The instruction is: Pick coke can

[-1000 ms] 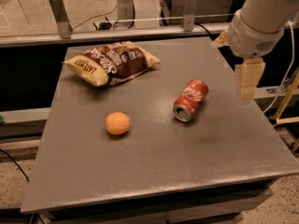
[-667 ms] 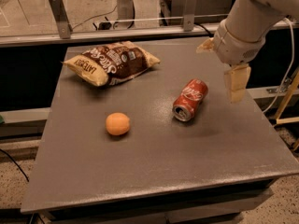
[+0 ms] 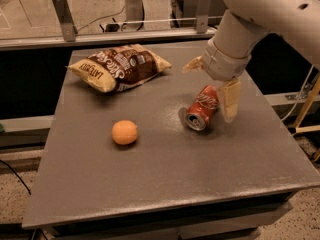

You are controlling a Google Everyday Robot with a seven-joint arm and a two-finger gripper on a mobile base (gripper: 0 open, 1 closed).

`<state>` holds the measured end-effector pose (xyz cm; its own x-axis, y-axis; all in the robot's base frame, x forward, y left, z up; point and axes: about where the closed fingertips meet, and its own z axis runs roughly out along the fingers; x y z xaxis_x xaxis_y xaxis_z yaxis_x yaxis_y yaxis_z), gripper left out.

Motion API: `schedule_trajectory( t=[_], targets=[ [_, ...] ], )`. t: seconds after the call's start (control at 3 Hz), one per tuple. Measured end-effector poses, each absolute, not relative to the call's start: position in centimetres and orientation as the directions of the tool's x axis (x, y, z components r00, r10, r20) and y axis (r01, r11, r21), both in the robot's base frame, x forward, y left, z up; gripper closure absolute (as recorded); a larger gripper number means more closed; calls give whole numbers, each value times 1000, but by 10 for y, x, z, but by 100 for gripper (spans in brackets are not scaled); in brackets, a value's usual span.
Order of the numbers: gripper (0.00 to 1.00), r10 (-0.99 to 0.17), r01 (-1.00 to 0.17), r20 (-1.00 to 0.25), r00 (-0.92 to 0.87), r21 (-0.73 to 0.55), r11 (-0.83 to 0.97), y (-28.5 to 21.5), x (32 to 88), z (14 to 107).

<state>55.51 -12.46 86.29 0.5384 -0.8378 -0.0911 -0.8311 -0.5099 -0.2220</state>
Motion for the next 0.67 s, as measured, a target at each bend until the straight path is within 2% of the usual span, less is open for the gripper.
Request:
schedule_trajectory(
  t=[0.33, 0.67],
  targets=[
    [18, -784, -792, -129, 607, -186, -582, -106, 549, 845],
    [41, -757, -769, -138, 639, -149, -622, -101, 540, 831]
  ],
)
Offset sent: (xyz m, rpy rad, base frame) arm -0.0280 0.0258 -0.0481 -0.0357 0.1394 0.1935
